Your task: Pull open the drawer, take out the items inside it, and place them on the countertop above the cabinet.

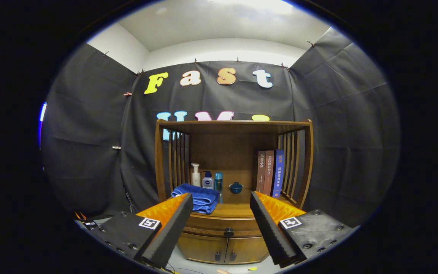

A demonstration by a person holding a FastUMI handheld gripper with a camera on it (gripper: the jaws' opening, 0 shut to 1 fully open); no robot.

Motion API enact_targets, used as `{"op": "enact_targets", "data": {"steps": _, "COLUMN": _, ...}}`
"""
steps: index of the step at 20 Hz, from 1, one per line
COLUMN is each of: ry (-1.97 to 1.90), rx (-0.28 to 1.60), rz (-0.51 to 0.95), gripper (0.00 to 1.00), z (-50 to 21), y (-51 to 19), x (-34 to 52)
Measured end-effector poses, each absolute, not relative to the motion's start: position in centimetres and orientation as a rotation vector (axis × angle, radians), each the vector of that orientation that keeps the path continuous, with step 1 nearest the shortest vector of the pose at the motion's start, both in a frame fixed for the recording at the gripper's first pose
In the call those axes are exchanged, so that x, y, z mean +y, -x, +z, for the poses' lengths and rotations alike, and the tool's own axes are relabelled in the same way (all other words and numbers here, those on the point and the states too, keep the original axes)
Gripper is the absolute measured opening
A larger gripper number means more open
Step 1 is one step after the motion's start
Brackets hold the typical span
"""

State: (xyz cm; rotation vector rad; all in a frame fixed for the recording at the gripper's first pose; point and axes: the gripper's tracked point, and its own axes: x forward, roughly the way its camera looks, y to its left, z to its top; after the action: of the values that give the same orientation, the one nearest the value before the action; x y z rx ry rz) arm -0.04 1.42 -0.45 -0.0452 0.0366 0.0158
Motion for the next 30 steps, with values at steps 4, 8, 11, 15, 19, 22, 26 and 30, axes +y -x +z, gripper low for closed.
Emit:
{"op": "enact_targets", "data": {"steps": 4, "ry": 0.053, "rx": 0.032, "rz": 0.013, "gripper": 0.98, "z": -0.6, "y": -0.1, "x": 1.3}}
{"op": "enact_targets", "data": {"steps": 8, "ry": 0.047, "rx": 0.046, "rz": 0.017, "gripper": 0.98, "z": -1.3, "y": -0.5, "x": 1.4}}
{"op": "enact_targets", "data": {"steps": 11, "ry": 0.041, "rx": 0.060, "rz": 0.023, "gripper": 0.98, "z": -2.3, "y": -1.2, "x": 1.6}}
{"op": "enact_targets", "data": {"steps": 15, "ry": 0.026, "rx": 0.104, "rz": 0.021, "gripper": 0.98, "z": -4.5, "y": -2.8, "x": 1.4}}
{"op": "enact_targets", "data": {"steps": 19, "ry": 0.024, "rx": 0.167, "rz": 0.008, "gripper": 0.98, "z": -8.2, "y": -5.2, "x": 0.8}}
{"op": "enact_targets", "data": {"steps": 22, "ry": 0.017, "rx": 0.224, "rz": 0.013, "gripper": 0.99, "z": -11.9, "y": -7.2, "x": 0.9}}
{"op": "enact_targets", "data": {"steps": 26, "ry": -0.011, "rx": 0.307, "rz": 0.005, "gripper": 0.99, "z": -17.1, "y": -9.7, "x": -0.1}}
{"op": "enact_targets", "data": {"steps": 30, "ry": -0.027, "rx": 0.379, "rz": -0.018, "gripper": 0.99, "z": -22.2, "y": -12.4, "x": -1.1}}
